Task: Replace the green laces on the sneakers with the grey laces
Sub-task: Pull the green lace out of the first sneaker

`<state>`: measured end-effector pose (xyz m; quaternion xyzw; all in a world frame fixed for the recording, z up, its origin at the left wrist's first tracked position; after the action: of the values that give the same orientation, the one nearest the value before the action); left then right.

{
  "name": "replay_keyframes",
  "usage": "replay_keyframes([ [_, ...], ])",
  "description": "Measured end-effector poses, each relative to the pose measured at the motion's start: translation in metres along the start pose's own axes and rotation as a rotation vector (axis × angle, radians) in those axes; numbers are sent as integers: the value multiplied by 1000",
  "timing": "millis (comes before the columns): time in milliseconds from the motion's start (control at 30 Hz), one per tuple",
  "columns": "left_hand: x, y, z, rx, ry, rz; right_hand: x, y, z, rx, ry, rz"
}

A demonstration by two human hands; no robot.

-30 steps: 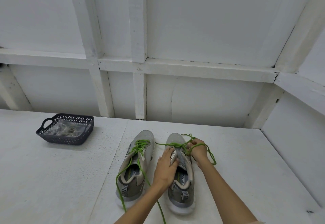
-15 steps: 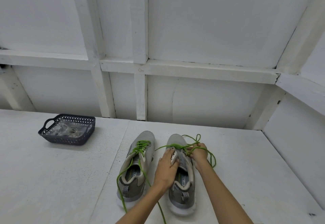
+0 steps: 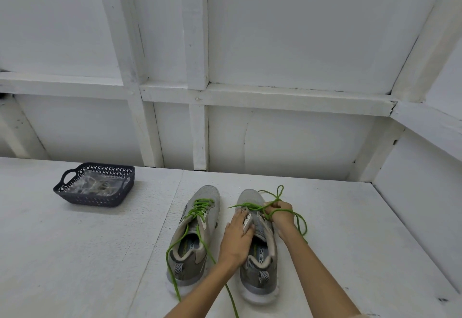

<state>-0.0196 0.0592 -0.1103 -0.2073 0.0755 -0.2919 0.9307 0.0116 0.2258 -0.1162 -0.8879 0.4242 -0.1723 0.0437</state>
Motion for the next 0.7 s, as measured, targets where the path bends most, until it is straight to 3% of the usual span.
replay_keyframes([
  [100,0,1,1,11,5,-5,-4,1,-2,-59,34,-45],
  [233,1,0,1,12,-3,-1,-2,-3,8,-342,78,-16],
  [300,1,0,2,9,1,5,1,-3,11,-339,59,-37],
  [433,1,0,2,10,2,6,-2,0,4,-108,-3,-105],
  [600,3,0,5,7,-4,1,0,-5,13,-389,96,-20],
  [700,3,-2,4,9,-9,5,6,-2,9,-348,67,-64],
])
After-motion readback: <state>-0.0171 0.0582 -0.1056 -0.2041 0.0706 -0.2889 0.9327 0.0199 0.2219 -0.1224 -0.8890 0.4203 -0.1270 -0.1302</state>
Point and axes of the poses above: each hand's wrist, its own x-axis away from the middle knuckle, its own y-axis out of the palm, z = x × y, the point moved 8 cm from there along -x, towards the middle knuckle, and after that the axes turned 4 degrees about x, right-handed, at the moved point
